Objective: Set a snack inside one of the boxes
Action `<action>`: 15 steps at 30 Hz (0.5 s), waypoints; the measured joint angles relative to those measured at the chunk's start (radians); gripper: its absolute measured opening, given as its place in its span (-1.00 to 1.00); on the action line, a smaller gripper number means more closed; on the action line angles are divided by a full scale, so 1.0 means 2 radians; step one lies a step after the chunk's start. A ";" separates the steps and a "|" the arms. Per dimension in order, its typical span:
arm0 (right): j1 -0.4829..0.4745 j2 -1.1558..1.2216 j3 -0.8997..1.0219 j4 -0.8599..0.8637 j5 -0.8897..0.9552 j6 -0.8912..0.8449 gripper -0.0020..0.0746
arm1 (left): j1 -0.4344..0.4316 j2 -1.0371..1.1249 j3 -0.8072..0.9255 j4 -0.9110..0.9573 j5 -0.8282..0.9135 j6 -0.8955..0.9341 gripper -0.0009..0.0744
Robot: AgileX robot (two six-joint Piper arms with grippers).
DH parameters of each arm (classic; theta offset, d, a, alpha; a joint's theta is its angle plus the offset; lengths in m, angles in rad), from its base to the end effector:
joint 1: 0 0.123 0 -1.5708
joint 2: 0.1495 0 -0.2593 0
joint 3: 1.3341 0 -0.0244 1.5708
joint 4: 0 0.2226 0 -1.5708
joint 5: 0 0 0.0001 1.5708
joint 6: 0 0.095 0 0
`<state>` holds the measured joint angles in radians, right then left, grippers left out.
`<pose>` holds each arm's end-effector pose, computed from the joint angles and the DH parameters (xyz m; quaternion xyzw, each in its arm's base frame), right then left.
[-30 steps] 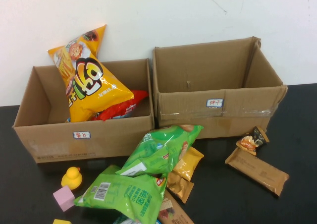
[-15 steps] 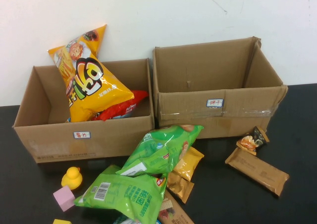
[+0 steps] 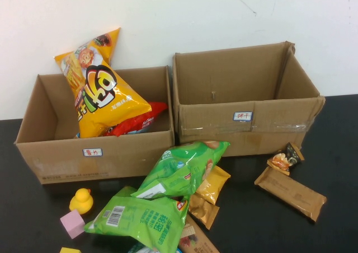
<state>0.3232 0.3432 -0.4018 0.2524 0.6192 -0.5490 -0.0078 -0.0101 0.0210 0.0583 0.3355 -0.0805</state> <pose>0.0644 0.0361 0.2605 -0.3128 0.7880 0.0568 0.5272 0.0551 0.0014 0.1759 -0.0128 0.7923 -0.0025 0.6100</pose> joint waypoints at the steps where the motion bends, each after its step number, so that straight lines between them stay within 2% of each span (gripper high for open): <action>1: 0.000 0.000 0.000 0.000 0.000 0.000 -0.95 | 0.000 0.000 0.000 0.000 0.000 0.000 -0.98; 15: 0.000 -0.020 0.010 -0.023 -0.022 0.000 -0.95 | 0.000 0.000 0.000 0.001 0.001 -0.001 -0.98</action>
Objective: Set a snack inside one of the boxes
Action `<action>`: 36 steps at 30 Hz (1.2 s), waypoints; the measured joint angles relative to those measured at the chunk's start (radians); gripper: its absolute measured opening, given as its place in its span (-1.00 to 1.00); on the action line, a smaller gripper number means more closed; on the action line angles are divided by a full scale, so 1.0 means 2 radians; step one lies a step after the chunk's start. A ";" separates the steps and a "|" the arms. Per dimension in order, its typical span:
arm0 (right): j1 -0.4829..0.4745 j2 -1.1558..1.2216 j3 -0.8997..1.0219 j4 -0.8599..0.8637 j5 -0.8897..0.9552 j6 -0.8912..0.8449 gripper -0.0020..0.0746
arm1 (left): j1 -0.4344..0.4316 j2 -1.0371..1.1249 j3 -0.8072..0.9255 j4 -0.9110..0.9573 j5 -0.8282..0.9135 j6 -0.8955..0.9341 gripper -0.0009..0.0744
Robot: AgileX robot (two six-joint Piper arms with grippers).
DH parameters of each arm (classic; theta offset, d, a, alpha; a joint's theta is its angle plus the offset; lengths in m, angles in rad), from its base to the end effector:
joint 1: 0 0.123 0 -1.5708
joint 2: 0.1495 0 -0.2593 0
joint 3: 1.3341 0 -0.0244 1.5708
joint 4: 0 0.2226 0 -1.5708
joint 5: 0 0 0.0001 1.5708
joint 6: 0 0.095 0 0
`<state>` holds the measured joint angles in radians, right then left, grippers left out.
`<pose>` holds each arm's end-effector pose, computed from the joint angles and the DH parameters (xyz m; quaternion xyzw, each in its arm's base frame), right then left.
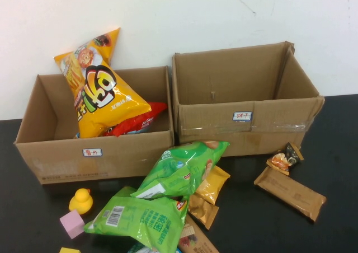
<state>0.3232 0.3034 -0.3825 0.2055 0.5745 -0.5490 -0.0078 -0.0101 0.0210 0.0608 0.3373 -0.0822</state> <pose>0.0624 0.0320 0.2606 -0.3137 0.7710 0.0317 0.5533 0.0551 0.0015 0.1758 -0.0129 0.7928 -0.0020 0.6093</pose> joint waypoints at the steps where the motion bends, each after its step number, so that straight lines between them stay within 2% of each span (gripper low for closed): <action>1: -0.001 -0.006 0.005 -0.009 -0.012 0.002 -0.95 | 0.000 0.000 0.000 0.000 0.000 0.000 -0.98; 5: -0.028 -0.033 0.037 -0.046 -0.069 0.046 -0.95 | 0.000 0.000 0.000 0.000 0.000 0.000 -0.98; 8: -0.068 -0.067 0.073 -0.081 -0.108 0.100 -0.95 | 0.000 0.000 0.000 0.000 0.000 0.000 -0.98; 13: -0.150 -0.139 0.161 -0.119 -0.119 0.181 -0.95 | 0.000 0.000 0.000 0.000 0.000 0.000 -0.98; 15: -0.167 -0.154 0.184 -0.121 -0.112 0.193 -0.95 | 0.000 0.000 0.000 0.000 0.000 0.000 -0.98; 26: -0.174 -0.157 0.201 -0.122 -0.105 0.244 -0.95 | 0.000 0.000 0.000 0.001 0.000 -0.001 -0.98; 36: -0.166 -0.157 0.201 -0.122 -0.105 0.247 -0.95 | 0.000 0.000 0.000 0.001 0.000 -0.001 -0.98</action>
